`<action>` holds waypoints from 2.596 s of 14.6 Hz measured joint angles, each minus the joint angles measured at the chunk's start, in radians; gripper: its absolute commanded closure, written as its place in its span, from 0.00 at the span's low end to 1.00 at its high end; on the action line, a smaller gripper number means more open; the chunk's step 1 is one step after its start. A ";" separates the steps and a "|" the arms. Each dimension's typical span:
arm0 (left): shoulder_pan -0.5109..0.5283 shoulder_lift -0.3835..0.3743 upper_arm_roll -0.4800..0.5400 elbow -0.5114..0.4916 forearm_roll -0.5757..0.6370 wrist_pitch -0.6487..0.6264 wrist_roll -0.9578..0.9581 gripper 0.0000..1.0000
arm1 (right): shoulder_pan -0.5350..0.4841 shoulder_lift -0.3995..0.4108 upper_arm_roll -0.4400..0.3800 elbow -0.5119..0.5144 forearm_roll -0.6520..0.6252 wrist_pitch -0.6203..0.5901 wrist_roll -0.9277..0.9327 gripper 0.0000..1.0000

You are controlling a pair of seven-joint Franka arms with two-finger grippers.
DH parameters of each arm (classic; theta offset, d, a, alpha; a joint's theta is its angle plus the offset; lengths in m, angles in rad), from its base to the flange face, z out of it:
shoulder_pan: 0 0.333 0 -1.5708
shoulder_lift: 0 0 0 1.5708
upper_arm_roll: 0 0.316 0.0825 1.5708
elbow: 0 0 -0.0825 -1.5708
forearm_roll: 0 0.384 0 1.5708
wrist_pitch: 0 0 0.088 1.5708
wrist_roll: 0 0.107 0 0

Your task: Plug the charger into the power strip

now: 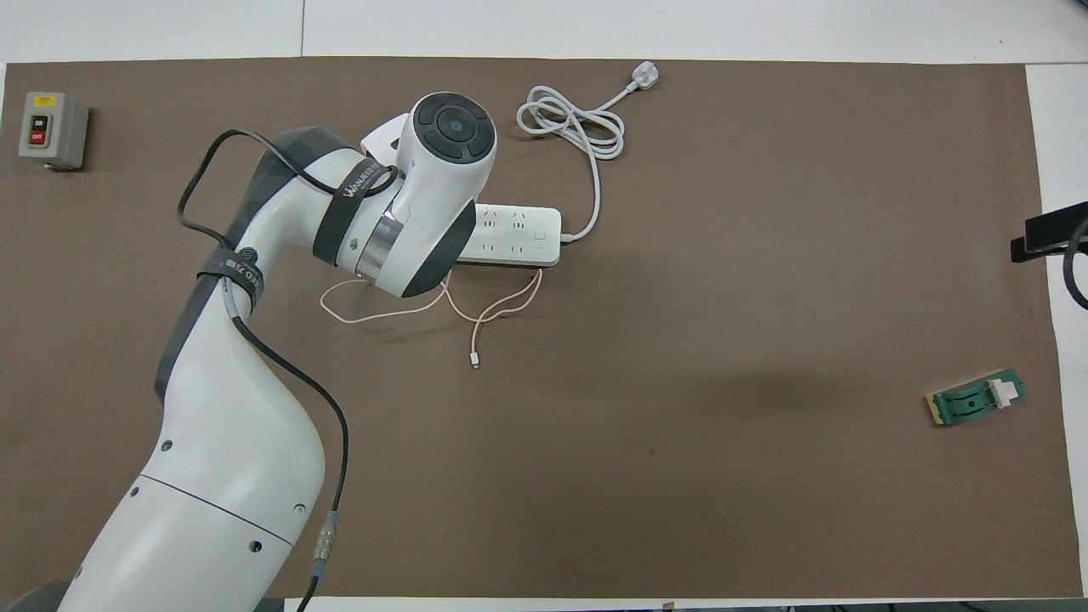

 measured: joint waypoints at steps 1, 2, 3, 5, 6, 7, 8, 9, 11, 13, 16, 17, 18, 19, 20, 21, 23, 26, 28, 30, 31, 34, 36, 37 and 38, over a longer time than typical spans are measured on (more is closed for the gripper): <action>0.000 -0.002 0.000 -0.003 0.000 0.003 0.000 1.00 | 0.000 0.000 0.000 0.000 0.000 -0.001 0.001 0.00; 0.000 -0.004 0.000 -0.007 0.000 0.007 0.000 1.00 | -0.001 0.000 -0.001 0.000 0.000 -0.002 0.001 0.00; 0.000 -0.007 0.000 -0.011 0.000 0.010 0.000 1.00 | -0.002 0.000 -0.001 0.000 0.000 -0.005 0.001 0.00; 0.000 -0.010 0.000 -0.018 0.000 0.017 0.000 1.00 | -0.003 -0.001 -0.002 0.000 0.000 -0.009 0.001 0.00; 0.000 -0.012 0.000 -0.020 0.000 0.019 0.000 1.00 | -0.003 -0.001 -0.002 0.000 0.000 -0.009 0.001 0.00; 0.000 -0.013 0.001 -0.023 0.000 0.022 0.000 1.00 | -0.003 -0.001 -0.002 0.000 0.000 -0.009 0.001 0.00; 0.000 -0.015 0.001 -0.027 0.000 0.025 0.000 1.00 | -0.003 -0.001 -0.002 0.000 0.000 -0.009 0.001 0.00; 0.000 -0.018 0.001 -0.032 0.000 0.031 0.000 1.00 | -0.003 -0.001 -0.002 0.000 0.000 -0.009 0.001 0.00; 0.000 -0.028 0.001 -0.049 0.000 0.045 0.000 1.00 | -0.003 -0.001 -0.002 0.000 0.000 -0.009 0.001 0.00; 0.000 -0.036 0.003 -0.062 0.000 0.052 0.000 1.00 | -0.003 -0.001 -0.002 0.000 0.000 -0.009 0.001 0.00; 0.000 -0.037 0.003 -0.064 0.000 0.055 0.000 1.00 | -0.003 -0.001 -0.002 0.000 0.000 -0.009 0.001 0.00; 0.000 -0.037 0.003 -0.065 0.000 0.055 0.000 1.00 | -0.003 -0.001 -0.002 0.000 0.000 -0.009 0.001 0.00; 0.000 -0.037 0.003 -0.065 0.000 0.056 0.000 1.00 | -0.003 -0.001 -0.002 0.000 0.000 -0.009 0.001 0.00; 0.000 -0.037 0.003 -0.065 0.000 0.056 0.000 1.00 | -0.003 -0.001 -0.002 0.000 0.000 -0.009 0.001 0.00; 0.000 -0.037 0.003 -0.065 0.000 0.058 0.000 1.00 | -0.003 -0.001 -0.002 0.000 0.000 -0.009 0.001 0.00; 0.000 -0.038 0.004 -0.066 0.000 0.060 0.000 1.00 | -0.003 -0.001 -0.002 0.000 0.000 -0.009 0.001 0.00; 0.004 -0.037 0.006 -0.073 0.000 0.076 0.000 1.00 | -0.003 -0.001 -0.002 0.000 0.000 -0.009 0.001 0.00; 0.006 -0.037 0.005 -0.082 -0.002 0.087 0.000 1.00 | -0.003 -0.001 -0.002 0.000 0.000 -0.010 0.001 0.00; 0.006 -0.038 0.005 -0.082 -0.002 0.088 0.000 1.00 | -0.003 -0.001 -0.002 0.000 0.000 -0.010 0.001 0.00; 0.006 -0.038 0.005 -0.082 -0.002 0.088 0.000 1.00 | -0.003 -0.001 -0.002 0.000 0.000 -0.010 0.001 0.00; 0.006 -0.038 0.005 -0.082 -0.002 0.088 0.000 1.00 | -0.003 -0.001 -0.002 0.000 0.000 -0.010 0.001 0.00; 0.006 -0.038 0.005 -0.083 -0.002 0.090 0.000 1.00 | -0.003 -0.001 -0.002 0.000 0.000 -0.010 0.001 0.00; 0.006 -0.041 0.004 -0.090 -0.001 0.098 0.000 1.00 | -0.003 -0.001 -0.002 0.000 0.000 -0.010 0.001 0.00; 0.006 -0.039 0.004 -0.104 0.000 0.117 0.000 1.00 | -0.003 -0.001 -0.002 0.000 0.000 -0.010 0.001 0.00; 0.005 -0.040 0.004 -0.115 0.001 0.131 0.000 1.00 | -0.003 -0.001 -0.002 0.000 0.000 -0.010 0.001 0.00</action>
